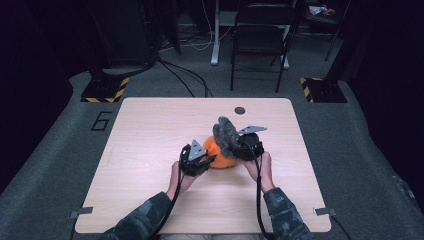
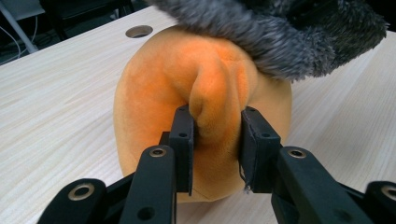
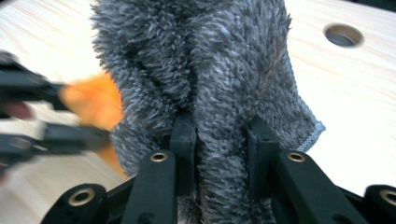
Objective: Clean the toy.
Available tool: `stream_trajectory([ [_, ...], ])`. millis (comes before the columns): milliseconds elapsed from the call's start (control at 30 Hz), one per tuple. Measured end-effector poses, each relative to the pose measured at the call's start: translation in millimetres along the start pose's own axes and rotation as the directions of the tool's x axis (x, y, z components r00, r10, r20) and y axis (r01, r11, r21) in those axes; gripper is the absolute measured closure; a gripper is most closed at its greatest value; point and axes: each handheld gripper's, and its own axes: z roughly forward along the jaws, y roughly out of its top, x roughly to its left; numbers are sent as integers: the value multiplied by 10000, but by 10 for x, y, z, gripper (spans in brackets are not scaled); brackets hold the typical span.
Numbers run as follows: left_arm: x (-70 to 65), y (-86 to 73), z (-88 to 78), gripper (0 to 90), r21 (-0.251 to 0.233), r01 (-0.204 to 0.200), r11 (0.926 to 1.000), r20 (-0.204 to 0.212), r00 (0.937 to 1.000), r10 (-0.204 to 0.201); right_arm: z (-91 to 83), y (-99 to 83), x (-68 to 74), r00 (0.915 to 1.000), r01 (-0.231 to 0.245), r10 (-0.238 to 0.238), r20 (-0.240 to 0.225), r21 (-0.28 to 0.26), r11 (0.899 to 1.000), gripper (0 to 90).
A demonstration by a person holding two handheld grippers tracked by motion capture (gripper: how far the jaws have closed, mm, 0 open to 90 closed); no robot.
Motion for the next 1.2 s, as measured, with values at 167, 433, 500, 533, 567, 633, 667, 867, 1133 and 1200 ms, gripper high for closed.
stream_trajectory([
  [167,9,-20,4,686,-91,17,10000,85,10000,-17,65,-111,-159,9985,-400,381,383,503,9979,689],
  [433,33,-41,-9,685,-103,14,9999,171,9999,-12,245,-316,-394,9921,-1072,963,805,1456,9835,688],
  [500,38,-53,-10,685,-188,77,9998,141,9999,-75,333,-384,-436,9899,-1198,1030,973,1872,9750,686],
  [533,49,-55,-17,684,-120,65,9999,172,9998,-63,390,-426,-469,9896,-1253,1066,968,2129,9690,685],
  [567,65,-58,-23,683,-76,29,10000,218,9998,-28,419,-447,-479,9890,-1324,1136,949,2244,9655,684],
  [633,86,-68,-28,682,-141,186,9997,215,9996,-183,446,-463,-487,9894,-1304,1124,919,2212,9665,683],
  [667,92,-71,-30,683,-156,259,9995,283,9993,-254,439,-451,-469,9897,-1246,1048,976,2269,9659,682],
  [867,122,-85,-37,682,-232,295,9993,223,9993,-290,191,-292,-519,9860,-1307,1135,1223,1435,9810,688],
  [1133,95,-75,-34,682,-177,285,9994,284,9992,-280,-300,94,-162,9977,-671,662,-149,-729,9951,691],
  [1200,91,-74,-36,682,-178,218,9996,256,9994,-213,-357,176,-5,9971,-512,441,-624,-1173,9918,693],
])
